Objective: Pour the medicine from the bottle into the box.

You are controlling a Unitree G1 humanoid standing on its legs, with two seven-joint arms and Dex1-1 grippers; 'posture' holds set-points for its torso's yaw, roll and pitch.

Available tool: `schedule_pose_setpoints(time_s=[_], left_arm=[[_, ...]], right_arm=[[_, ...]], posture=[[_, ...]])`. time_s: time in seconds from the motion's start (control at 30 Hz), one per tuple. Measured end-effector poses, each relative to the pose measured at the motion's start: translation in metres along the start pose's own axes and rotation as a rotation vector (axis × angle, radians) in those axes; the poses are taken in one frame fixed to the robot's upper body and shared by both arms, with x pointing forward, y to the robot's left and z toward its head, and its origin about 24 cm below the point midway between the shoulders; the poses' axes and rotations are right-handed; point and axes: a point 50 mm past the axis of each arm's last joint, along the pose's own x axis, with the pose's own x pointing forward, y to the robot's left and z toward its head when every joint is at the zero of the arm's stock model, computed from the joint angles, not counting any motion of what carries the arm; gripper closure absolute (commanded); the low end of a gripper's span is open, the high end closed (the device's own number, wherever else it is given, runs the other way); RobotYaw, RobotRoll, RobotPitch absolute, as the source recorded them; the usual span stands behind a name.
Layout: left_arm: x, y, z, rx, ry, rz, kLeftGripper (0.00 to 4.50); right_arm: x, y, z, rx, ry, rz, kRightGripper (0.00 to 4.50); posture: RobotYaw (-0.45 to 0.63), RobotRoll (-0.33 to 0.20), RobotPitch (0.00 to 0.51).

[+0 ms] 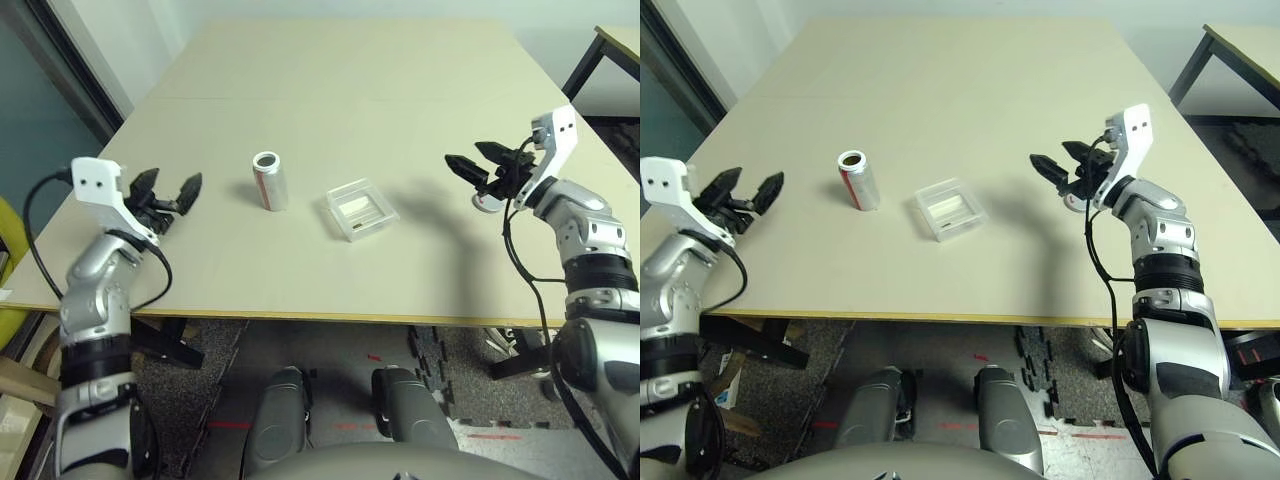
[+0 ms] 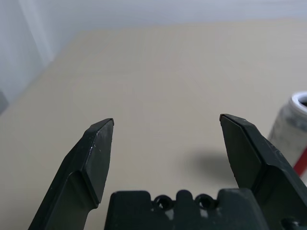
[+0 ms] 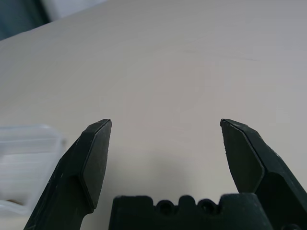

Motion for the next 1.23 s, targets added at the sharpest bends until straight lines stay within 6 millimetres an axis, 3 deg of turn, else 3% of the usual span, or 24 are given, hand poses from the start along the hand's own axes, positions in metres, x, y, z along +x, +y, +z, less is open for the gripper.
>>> schedule_pose_setpoints(time_s=[0.27,0.57,0.73,1.23], left_arm=[[0.012,0.026,0.013,-0.014,-0.019,0.056,0.07],[0.019,0.032,0.011,-0.026,-0.023,0.07,0.07],[0.023,0.033,0.01,-0.02,-0.023,0.073,0.07],[0.024,0.034,0.006,-0.026,-0.017,0.079,0.07]], right_arm=[[-0.024,-0.024,-0.003,-0.017,-0.032,-0.217,0.0],[-0.046,-0.046,-0.003,-0.034,-0.071,-0.413,0.0],[-0.052,-0.049,-0.014,-0.025,-0.049,-0.446,0.0],[-0.054,-0.05,-0.018,-0.027,-0.047,-0.456,0.0]], posture=[[-0.15,0.0,0.085],[-0.16,0.0,0.088],[-0.16,0.0,0.092],[-0.16,0.0,0.105]])
